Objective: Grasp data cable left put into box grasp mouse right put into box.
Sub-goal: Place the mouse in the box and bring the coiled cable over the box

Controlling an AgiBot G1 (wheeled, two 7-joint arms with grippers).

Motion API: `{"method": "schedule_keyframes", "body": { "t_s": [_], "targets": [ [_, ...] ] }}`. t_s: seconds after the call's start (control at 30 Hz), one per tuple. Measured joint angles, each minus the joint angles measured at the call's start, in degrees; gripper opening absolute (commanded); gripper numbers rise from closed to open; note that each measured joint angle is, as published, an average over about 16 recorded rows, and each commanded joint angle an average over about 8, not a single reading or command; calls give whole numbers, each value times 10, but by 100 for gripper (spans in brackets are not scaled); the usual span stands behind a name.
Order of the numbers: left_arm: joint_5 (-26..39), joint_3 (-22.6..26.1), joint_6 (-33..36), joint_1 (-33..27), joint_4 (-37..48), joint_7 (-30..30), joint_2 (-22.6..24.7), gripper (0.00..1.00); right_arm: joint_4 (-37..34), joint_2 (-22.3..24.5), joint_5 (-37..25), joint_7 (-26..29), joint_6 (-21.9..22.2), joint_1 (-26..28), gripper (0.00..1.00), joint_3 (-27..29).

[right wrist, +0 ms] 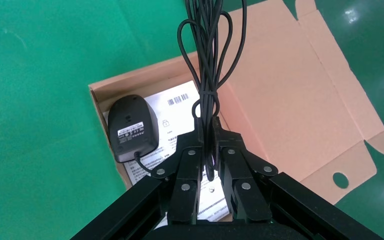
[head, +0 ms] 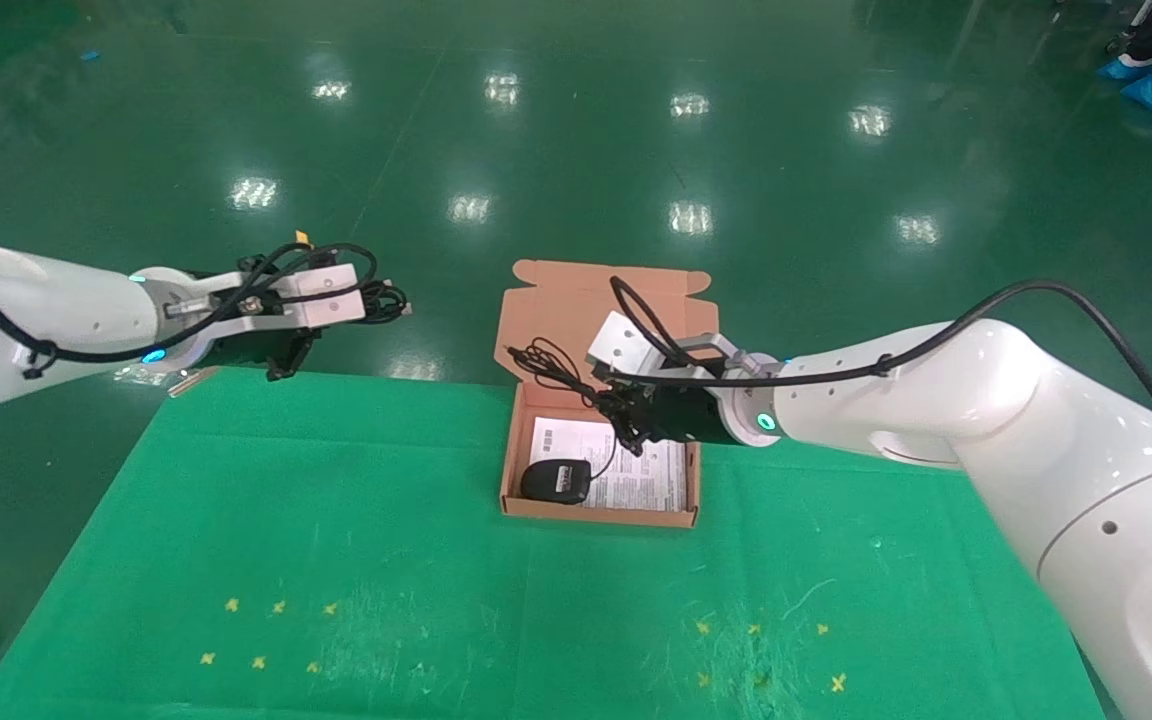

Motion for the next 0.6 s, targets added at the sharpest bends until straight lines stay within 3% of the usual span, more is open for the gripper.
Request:
{"method": "schedule_keyframes", "body": {
  "t_s": [0.33,0.6],
  "targets": [
    [-28,5,-19,13,22,26,27,0,23,23,7,7,-1,-2,100,2],
    [-72,16,-91,30,93,102,91,0,57,71,9,22,-1,1,100,6]
  ]
}}
